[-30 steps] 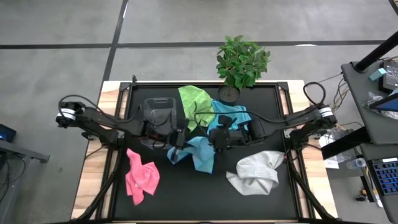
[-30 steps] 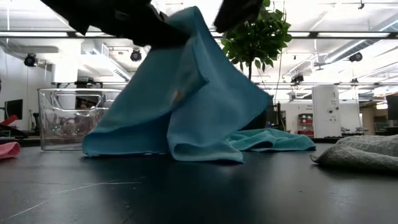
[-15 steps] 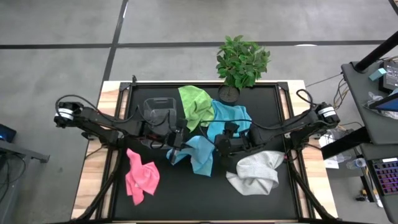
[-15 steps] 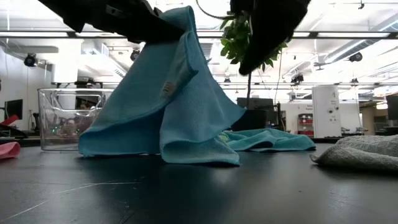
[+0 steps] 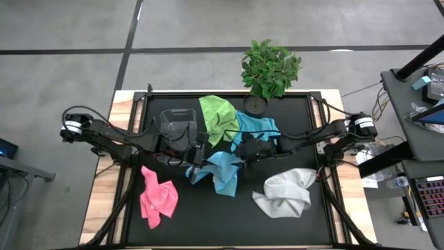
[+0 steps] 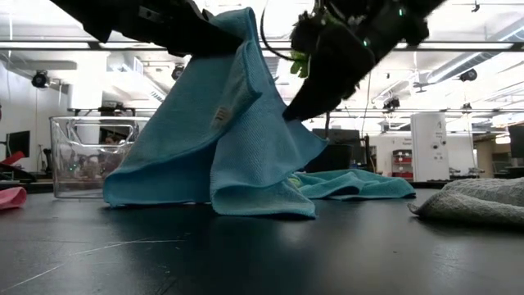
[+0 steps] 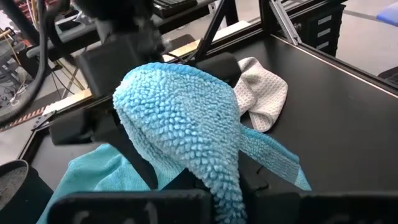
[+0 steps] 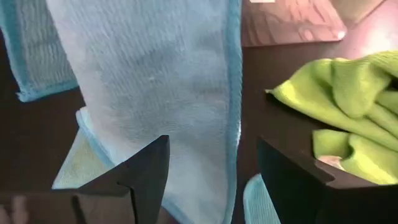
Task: Fold microfiber towels
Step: Fold the bottom blue microfiber towel
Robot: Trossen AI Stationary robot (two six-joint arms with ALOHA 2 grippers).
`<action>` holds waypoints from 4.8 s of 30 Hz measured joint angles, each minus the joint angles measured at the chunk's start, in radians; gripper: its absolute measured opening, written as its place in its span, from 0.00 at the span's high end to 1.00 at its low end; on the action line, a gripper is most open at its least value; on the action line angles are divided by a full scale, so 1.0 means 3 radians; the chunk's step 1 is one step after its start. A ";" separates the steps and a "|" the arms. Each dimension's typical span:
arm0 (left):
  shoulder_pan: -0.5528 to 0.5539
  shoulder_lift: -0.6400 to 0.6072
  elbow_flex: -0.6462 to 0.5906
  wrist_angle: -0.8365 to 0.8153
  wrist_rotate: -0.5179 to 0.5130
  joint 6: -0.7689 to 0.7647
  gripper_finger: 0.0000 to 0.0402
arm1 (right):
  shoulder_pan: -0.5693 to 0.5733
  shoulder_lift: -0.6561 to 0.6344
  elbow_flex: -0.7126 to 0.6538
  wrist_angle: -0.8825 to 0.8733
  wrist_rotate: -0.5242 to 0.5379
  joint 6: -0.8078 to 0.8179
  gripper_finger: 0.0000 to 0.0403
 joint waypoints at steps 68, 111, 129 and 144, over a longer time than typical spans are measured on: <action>-0.0951 0.1729 0.1909 -0.1667 -0.1344 -0.1672 0.56 | 0.1413 -0.1148 -0.0232 -0.0891 0.1518 0.0682 0.98; -0.1384 0.2619 0.2196 -0.1334 -0.2527 -0.1943 0.56 | 0.1413 -0.1143 -0.0464 -0.0371 0.1581 0.0758 0.98; -0.1344 0.2604 0.2043 -0.1148 -0.2628 -0.1893 0.99 | 0.1413 -0.1142 -0.0482 -0.0373 0.1581 0.0776 0.98; -0.1387 0.1131 0.2025 -0.2082 -0.2639 -0.1217 1.00 | 0.1666 -0.1368 -0.0229 -0.0642 0.0949 0.0710 0.98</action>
